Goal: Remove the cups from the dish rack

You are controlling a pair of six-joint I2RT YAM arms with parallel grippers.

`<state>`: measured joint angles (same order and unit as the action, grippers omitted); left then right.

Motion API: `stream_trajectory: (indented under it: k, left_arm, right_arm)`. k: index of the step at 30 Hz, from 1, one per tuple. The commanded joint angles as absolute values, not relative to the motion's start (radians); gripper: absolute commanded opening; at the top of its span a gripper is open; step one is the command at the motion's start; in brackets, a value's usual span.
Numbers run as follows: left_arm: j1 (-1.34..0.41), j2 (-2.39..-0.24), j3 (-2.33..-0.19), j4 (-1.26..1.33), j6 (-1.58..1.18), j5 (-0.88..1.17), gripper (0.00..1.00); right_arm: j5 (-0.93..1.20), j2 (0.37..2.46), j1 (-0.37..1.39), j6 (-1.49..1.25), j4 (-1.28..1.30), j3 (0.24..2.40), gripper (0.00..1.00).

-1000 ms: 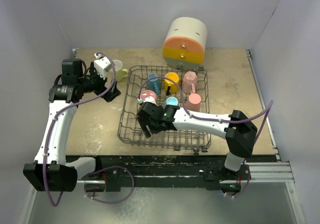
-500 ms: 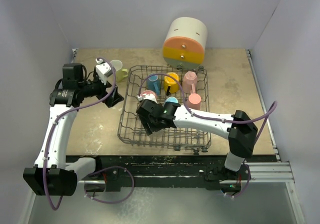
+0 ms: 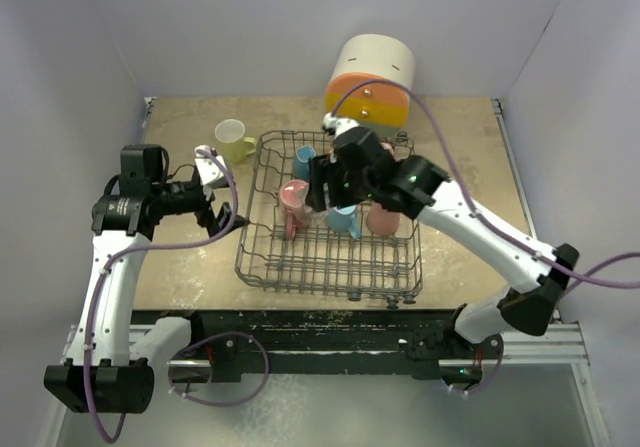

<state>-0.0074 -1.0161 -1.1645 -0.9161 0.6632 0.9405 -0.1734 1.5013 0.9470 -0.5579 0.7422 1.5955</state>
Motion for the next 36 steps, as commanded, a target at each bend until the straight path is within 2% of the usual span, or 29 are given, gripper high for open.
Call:
stream_trajectory:
  k: [1,7,11,16,22,26,36]
  left_arm:
    - [-0.006,-0.956,-1.131,-0.948,0.87,1.074,0.99]
    - [-0.015,-0.985,-1.178,-0.922,0.885,1.139,0.99]
    - [-0.017,-0.998,-1.228,-0.94,0.9,1.154,0.99]
    - [-0.017,-0.956,-1.265,-0.937,0.87,1.194,0.94]
    - [-0.016,-0.899,-1.264,-0.828,0.736,1.249,0.89]
    - [-0.017,-0.892,-1.268,-0.742,0.617,1.265,0.86]
    - [-0.017,-0.89,-1.272,-0.452,0.231,1.331,0.75]
  right_arm:
    - [0.054,1.42,0.869,-0.538,0.675,1.663,0.27]
    - [0.394,1.377,0.78,-0.614,0.496,1.599,0.27]
    - [0.681,1.353,0.702,-0.773,0.256,1.471,0.27]
    - [0.89,1.34,0.659,-1.027,-0.107,1.297,0.27]
    - [0.968,1.36,0.657,-1.281,-0.459,1.19,0.27]
    - [0.936,1.372,0.657,-1.418,-0.668,1.143,0.27]
    - [0.878,1.384,0.66,-1.519,-0.768,1.104,0.24]
